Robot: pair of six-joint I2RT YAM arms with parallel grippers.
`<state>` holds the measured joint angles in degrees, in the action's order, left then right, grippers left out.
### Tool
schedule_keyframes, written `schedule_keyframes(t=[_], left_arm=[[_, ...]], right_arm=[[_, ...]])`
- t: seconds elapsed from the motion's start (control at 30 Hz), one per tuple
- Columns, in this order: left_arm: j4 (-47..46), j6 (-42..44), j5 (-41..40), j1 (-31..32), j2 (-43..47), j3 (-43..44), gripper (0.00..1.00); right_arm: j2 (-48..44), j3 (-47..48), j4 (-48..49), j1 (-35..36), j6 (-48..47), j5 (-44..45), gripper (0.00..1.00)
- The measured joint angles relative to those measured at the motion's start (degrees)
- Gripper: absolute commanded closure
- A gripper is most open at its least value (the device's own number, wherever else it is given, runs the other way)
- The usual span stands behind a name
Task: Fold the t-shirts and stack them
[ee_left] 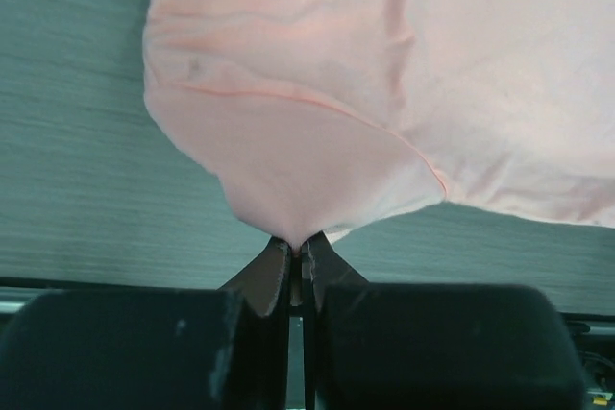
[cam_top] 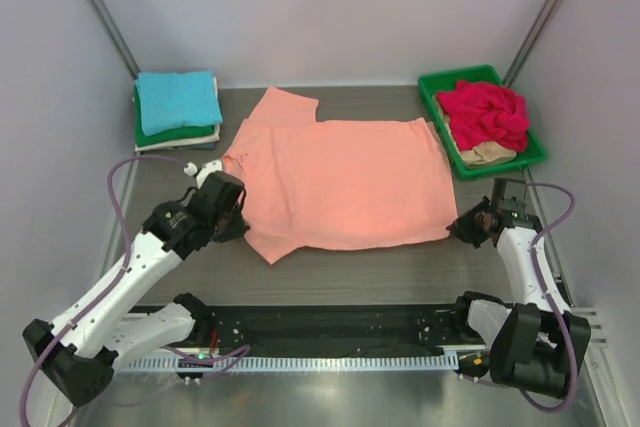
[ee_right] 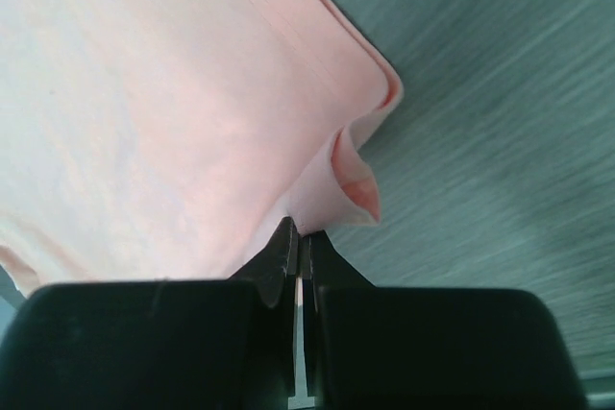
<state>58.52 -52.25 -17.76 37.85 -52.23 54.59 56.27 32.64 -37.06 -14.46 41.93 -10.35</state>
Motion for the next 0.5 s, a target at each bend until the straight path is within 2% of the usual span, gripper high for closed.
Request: schedule_keyframes(t=[0.23,0.5], left_arm=[[-4.9,8.8,4.3,-11.8,-9.6,4.3,1.0],[-8.2,15.7,7.9,-18.6,-22.9,12.2,1.0]], right_arm=[[9.8,5.9,4.9,0.2,-0.1,-1.2,0.99],[18.9,11.8,9.7,2.0,1.8,-1.0,0.99]])
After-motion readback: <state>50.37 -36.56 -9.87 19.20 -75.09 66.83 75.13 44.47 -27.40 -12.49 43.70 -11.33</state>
